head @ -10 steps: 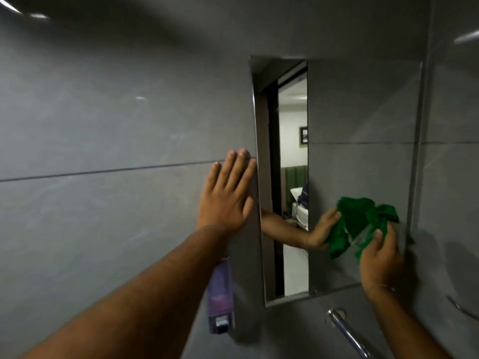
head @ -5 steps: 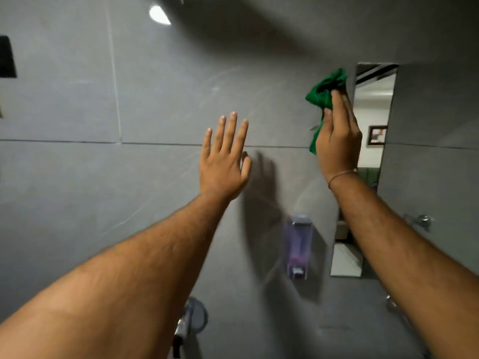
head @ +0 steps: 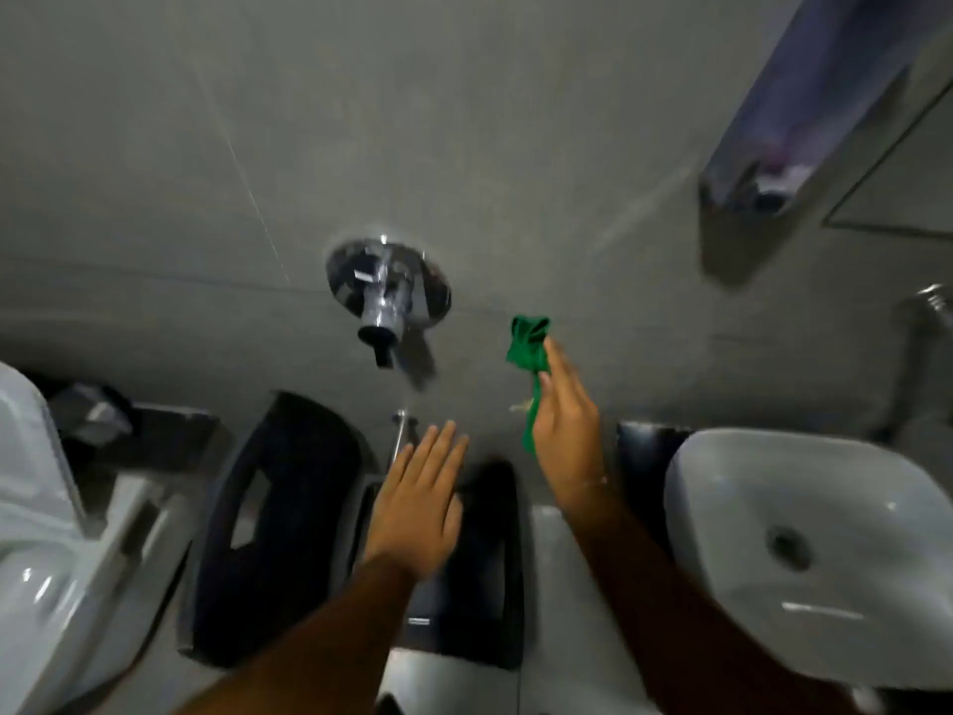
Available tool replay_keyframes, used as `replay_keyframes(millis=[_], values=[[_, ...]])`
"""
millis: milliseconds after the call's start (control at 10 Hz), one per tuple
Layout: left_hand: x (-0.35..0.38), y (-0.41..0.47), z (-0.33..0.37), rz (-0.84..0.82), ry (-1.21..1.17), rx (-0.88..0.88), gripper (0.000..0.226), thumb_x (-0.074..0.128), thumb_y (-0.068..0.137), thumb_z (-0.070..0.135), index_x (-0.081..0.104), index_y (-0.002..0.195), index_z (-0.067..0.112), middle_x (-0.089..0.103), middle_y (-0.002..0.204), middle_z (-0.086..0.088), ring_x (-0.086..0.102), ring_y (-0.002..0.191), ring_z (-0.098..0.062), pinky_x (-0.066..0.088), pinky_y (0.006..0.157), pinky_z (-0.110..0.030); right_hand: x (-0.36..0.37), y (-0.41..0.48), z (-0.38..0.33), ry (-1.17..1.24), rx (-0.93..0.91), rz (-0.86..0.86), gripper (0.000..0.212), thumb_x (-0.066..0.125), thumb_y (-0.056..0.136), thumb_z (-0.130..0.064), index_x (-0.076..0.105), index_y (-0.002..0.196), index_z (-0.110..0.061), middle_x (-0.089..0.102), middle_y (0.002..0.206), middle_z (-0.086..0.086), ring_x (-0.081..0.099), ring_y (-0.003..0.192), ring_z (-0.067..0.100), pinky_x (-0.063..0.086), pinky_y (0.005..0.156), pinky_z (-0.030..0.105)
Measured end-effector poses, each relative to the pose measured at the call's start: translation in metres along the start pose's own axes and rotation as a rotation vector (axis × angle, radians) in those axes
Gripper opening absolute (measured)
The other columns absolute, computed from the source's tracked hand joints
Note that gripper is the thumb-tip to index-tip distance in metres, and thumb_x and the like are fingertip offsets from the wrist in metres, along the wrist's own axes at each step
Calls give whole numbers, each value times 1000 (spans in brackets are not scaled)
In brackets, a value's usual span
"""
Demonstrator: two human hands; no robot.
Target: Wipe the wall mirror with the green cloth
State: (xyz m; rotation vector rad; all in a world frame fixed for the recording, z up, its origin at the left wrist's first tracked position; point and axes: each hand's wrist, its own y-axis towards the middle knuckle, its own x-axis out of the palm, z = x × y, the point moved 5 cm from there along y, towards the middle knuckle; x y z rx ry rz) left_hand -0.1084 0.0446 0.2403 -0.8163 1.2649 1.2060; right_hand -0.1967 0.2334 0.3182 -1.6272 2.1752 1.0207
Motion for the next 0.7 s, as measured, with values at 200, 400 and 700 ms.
replay_keyframes(millis=[200, 400, 700], values=[[178, -136, -46, -419, -93, -155, 84, 35, 99, 34, 19, 180, 20, 6, 188, 0, 10, 174, -23, -7, 140, -37, 146, -160, 176, -152, 339, -404, 52, 50, 111, -6, 40, 162, -11, 42, 169, 11, 45, 154, 29, 30, 128, 31], [283, -184, -66, -556, -129, -239, 84, 54, 95, 21, 35, 176, 12, 26, 185, -8, 23, 173, -30, 21, 139, -51, 248, -268, 267, -301, 400, -694, 49, 45, 115, -15, 37, 162, -7, 33, 173, 11, 34, 162, 25, 31, 133, 36], [220, -110, -54, -520, -166, -189, 91, 50, 103, 35, 6, 182, 20, -19, 182, 4, -13, 172, -18, -10, 138, -41, 196, -215, 209, -427, 297, -539, 56, 48, 112, -28, 36, 163, -9, 35, 173, 13, 30, 163, 29, 30, 133, 47]])
